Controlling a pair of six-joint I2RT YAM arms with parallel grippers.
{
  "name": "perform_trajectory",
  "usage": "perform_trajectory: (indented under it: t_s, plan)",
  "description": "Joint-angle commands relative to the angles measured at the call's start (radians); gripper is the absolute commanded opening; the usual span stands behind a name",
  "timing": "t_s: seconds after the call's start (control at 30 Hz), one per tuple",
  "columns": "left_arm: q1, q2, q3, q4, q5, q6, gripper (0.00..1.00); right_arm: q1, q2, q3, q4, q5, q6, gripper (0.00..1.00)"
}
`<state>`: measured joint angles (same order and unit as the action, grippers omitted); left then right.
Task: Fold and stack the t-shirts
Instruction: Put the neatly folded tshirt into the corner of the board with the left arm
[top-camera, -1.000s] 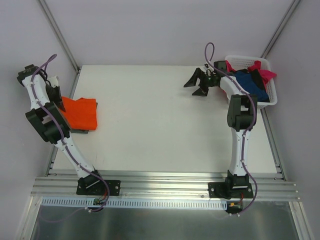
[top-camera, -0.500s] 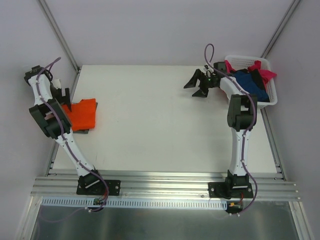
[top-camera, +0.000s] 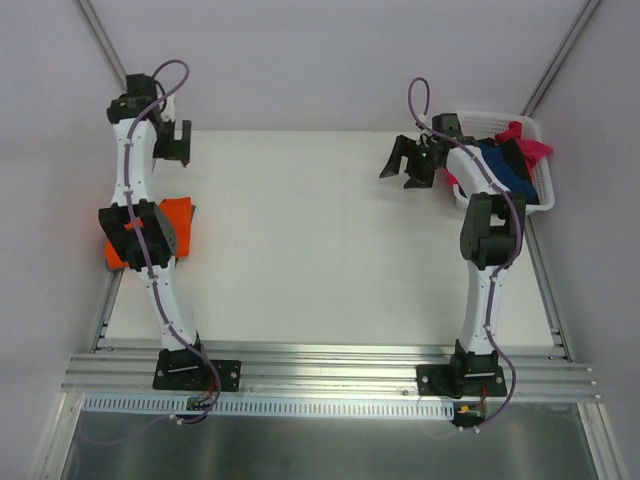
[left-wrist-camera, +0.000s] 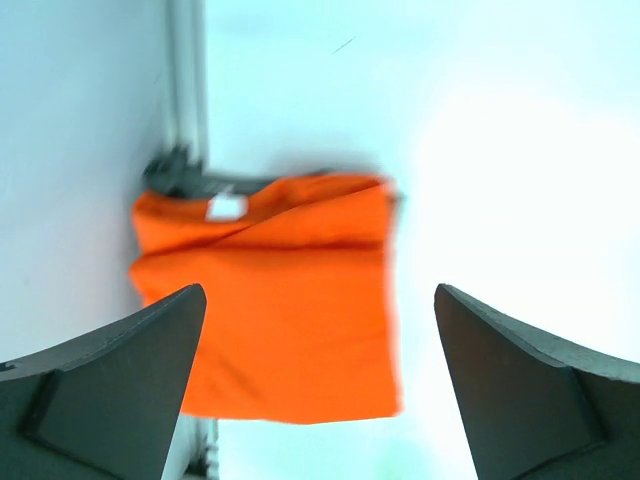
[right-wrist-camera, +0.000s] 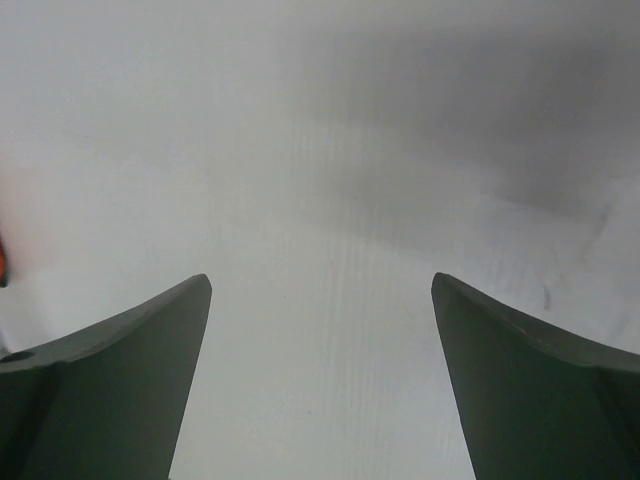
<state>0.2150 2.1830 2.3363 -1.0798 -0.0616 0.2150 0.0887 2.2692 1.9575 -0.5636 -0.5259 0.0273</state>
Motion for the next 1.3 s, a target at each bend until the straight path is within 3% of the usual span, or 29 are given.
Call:
perform_trajectory:
  t_s: [0.0,0.03,0.17,0.3,0.53,0.63,0.9,1.27]
  plan:
    - [-0.156,-0.152,0.072,0.034,0.008,-0.089,0.99,0.006,-0.164,0.041,-0.128,0.303,-0.122,0.97]
    - [-0.189,-0.17,0.069,0.032,0.032,-0.104,0.99,0.012,-0.201,0.023,-0.162,0.419,-0.125,0.97]
    - [-0.351,-0.196,0.073,0.034,0.055,-0.12,0.99,0.017,-0.371,-0.15,-0.134,0.57,-0.133,0.97]
    - [-0.453,-0.218,0.124,0.046,0.084,-0.126,0.99,0.017,-0.546,-0.252,-0.133,0.586,-0.165,0.97]
    - [-0.463,-0.294,0.163,0.104,0.203,-0.155,0.99,0.02,-0.741,-0.266,-0.2,0.586,-0.237,0.97]
    - [-0.463,-0.348,0.147,0.106,0.256,-0.202,0.99,0.02,-0.752,-0.183,-0.312,0.645,-0.254,0.97]
    - [-0.52,-0.434,0.075,0.106,0.123,-0.174,0.99,0.02,-0.841,-0.223,-0.377,0.715,-0.285,0.97]
    - [-0.519,-0.474,0.005,0.104,0.075,-0.155,0.99,0.019,-0.933,-0.265,-0.371,0.639,-0.247,0.97]
